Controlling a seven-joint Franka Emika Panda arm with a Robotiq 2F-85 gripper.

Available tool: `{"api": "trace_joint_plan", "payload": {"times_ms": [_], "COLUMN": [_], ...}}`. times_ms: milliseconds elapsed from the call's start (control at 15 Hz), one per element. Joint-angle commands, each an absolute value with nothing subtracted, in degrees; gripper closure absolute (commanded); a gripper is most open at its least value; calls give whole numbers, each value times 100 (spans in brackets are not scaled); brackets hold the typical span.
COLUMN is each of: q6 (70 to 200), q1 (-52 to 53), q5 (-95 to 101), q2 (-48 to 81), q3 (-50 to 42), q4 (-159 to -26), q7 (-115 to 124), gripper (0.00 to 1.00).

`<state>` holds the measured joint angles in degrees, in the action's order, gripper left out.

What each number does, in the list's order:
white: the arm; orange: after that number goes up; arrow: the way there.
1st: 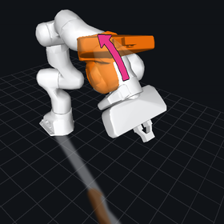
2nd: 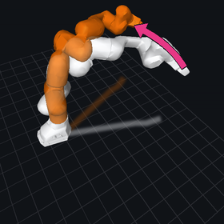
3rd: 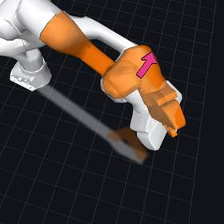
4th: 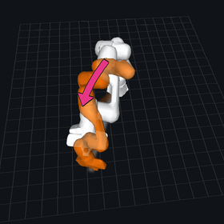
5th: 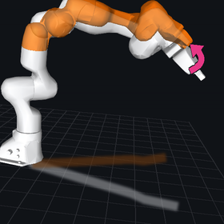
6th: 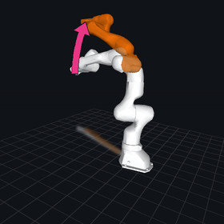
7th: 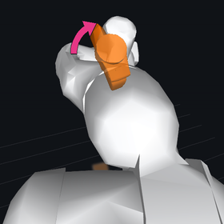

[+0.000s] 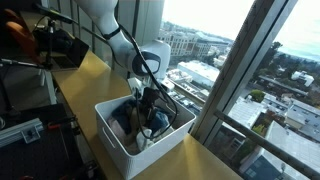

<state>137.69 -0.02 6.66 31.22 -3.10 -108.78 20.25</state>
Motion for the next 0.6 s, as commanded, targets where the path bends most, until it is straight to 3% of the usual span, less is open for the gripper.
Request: {"api": "trace_joint_plan", "payload": {"times_ms": [0,200,533], "q6": [13533,13282,12697], "q1": [85,63,-9], "q5": [489,432,348], "q2": [3047,2694,1789], "q3": [-453,-465,-457], "q4": [-10767,-10797,-10814], "q7": [1982,1961,1880], "gripper": [77,96,95]}}
